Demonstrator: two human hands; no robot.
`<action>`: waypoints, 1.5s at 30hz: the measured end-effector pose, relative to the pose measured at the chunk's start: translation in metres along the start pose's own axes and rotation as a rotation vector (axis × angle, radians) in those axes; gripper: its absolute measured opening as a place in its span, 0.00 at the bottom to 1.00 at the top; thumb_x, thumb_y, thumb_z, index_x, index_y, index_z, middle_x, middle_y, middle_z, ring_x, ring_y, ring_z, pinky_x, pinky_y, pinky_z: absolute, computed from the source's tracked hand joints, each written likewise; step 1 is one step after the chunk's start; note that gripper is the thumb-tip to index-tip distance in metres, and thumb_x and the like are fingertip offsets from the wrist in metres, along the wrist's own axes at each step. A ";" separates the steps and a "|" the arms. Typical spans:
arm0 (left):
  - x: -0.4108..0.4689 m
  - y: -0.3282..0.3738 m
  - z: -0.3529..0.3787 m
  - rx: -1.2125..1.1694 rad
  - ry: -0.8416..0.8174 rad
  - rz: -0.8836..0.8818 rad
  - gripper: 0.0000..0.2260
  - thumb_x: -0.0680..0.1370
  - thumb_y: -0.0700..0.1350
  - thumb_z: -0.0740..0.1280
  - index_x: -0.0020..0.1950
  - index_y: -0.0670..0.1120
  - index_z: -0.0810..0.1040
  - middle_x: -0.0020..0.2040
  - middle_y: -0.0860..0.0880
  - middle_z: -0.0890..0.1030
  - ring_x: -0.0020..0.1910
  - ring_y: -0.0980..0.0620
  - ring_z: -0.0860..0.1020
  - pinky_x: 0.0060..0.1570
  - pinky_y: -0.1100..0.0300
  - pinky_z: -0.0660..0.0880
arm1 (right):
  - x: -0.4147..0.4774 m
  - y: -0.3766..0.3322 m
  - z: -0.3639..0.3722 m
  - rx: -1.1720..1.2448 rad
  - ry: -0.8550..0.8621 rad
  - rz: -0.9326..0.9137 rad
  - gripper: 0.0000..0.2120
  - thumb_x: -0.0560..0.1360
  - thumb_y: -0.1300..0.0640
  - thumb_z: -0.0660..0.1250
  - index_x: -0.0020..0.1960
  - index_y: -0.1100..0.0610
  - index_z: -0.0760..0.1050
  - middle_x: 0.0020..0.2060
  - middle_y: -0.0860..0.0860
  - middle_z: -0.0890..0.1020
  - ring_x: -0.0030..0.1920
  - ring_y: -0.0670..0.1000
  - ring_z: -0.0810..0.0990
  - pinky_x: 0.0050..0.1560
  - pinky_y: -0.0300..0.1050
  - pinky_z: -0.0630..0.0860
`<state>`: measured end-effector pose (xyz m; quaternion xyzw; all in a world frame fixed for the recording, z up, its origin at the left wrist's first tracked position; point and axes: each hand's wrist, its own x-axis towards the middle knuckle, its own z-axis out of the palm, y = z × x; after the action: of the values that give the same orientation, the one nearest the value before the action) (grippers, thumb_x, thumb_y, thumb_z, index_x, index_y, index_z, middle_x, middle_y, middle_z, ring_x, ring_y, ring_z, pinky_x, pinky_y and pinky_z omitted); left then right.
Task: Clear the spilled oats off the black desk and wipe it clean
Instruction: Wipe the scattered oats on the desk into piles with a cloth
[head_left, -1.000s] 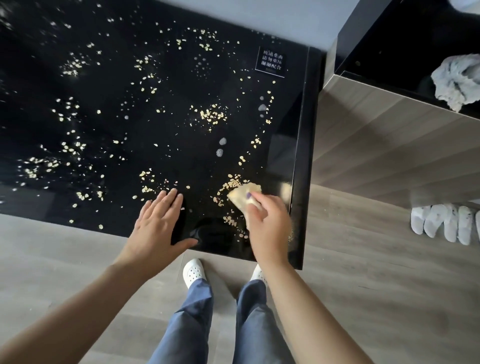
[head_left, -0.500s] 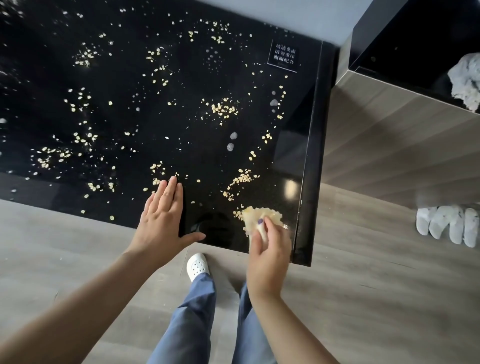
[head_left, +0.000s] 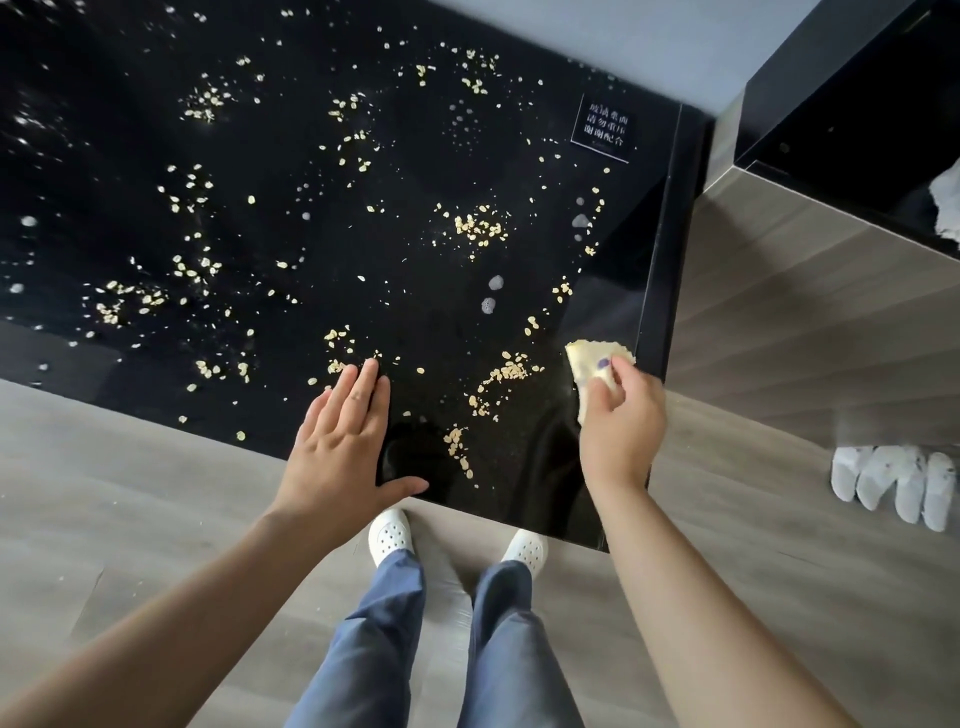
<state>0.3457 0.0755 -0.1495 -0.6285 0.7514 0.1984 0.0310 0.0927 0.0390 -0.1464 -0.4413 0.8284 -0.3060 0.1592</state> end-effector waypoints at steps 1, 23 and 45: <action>0.000 0.000 0.000 0.001 0.004 -0.002 0.50 0.67 0.69 0.67 0.78 0.42 0.53 0.79 0.47 0.46 0.77 0.48 0.44 0.74 0.52 0.43 | 0.001 0.000 0.008 -0.028 -0.007 0.013 0.14 0.76 0.63 0.65 0.61 0.59 0.78 0.57 0.55 0.77 0.57 0.54 0.75 0.52 0.34 0.68; 0.007 -0.015 -0.004 0.022 0.064 0.064 0.49 0.58 0.71 0.71 0.71 0.43 0.69 0.74 0.43 0.65 0.71 0.44 0.61 0.67 0.45 0.64 | 0.037 -0.033 0.041 0.019 0.021 0.082 0.14 0.77 0.61 0.63 0.61 0.57 0.79 0.56 0.54 0.78 0.55 0.54 0.77 0.53 0.40 0.72; 0.053 0.001 -0.055 -0.145 0.183 -0.017 0.24 0.73 0.53 0.71 0.65 0.43 0.76 0.63 0.49 0.77 0.62 0.45 0.75 0.62 0.47 0.71 | 0.143 -0.041 0.017 0.131 0.006 0.130 0.10 0.76 0.56 0.64 0.55 0.54 0.80 0.54 0.50 0.81 0.55 0.51 0.78 0.51 0.36 0.68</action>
<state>0.3451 0.0073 -0.1146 -0.6508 0.7295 0.1939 -0.0815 0.0475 -0.1026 -0.1321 -0.3742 0.8341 -0.3497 0.2049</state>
